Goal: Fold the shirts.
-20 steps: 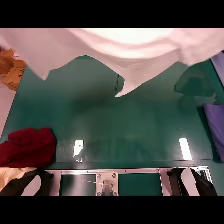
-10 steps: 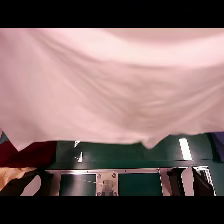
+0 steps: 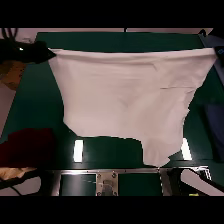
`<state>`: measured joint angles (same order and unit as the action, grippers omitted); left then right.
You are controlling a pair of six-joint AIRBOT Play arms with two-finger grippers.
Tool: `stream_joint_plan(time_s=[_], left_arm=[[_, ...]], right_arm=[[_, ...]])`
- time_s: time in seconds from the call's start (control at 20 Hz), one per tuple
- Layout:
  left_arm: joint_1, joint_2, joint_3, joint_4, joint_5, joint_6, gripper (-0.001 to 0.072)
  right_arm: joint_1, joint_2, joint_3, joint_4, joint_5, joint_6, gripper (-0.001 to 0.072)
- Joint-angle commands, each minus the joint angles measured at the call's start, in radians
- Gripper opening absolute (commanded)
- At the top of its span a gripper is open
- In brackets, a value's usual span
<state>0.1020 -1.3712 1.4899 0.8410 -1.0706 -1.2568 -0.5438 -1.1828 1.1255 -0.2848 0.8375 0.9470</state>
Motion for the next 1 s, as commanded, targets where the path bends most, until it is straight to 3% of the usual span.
stream_joint_plan(time_s=[0.0,0.15,0.3,0.4,0.6,0.7,0.95], left_arm=[[-0.032,-0.183,-0.035,-0.058,0.149,0.019,0.0022],[-0.032,-0.226,-0.035,-0.078,0.266,0.038,0.0022],[-0.032,-0.229,-0.014,-0.095,0.323,0.072,0.0022],[-0.032,-0.231,-0.014,-0.066,0.301,0.087,0.0022],[-0.032,-0.25,-0.024,0.105,0.198,0.043,0.0022],[-0.032,-0.286,-0.024,0.12,0.166,0.033,0.0022],[-0.06,-0.385,-0.024,0.121,0.15,0.034,0.0022]], right_arm=[[0.077,-0.311,0.095,-0.003,-0.044,-0.042,0.0015],[0.079,-0.506,0.291,-0.005,0.005,-0.006,0.0015],[0.079,-0.589,0.428,-0.009,0.038,0.018,0.0014],[0.077,-0.589,0.434,-0.055,0.055,0.022,0.0014],[0.058,-0.589,0.428,-0.389,0.218,0.153,0.0013],[0.056,-0.589,0.399,-0.517,0.271,0.187,0.0012],[0.056,-0.589,0.273,-0.57,0.251,0.196,0.0012]])
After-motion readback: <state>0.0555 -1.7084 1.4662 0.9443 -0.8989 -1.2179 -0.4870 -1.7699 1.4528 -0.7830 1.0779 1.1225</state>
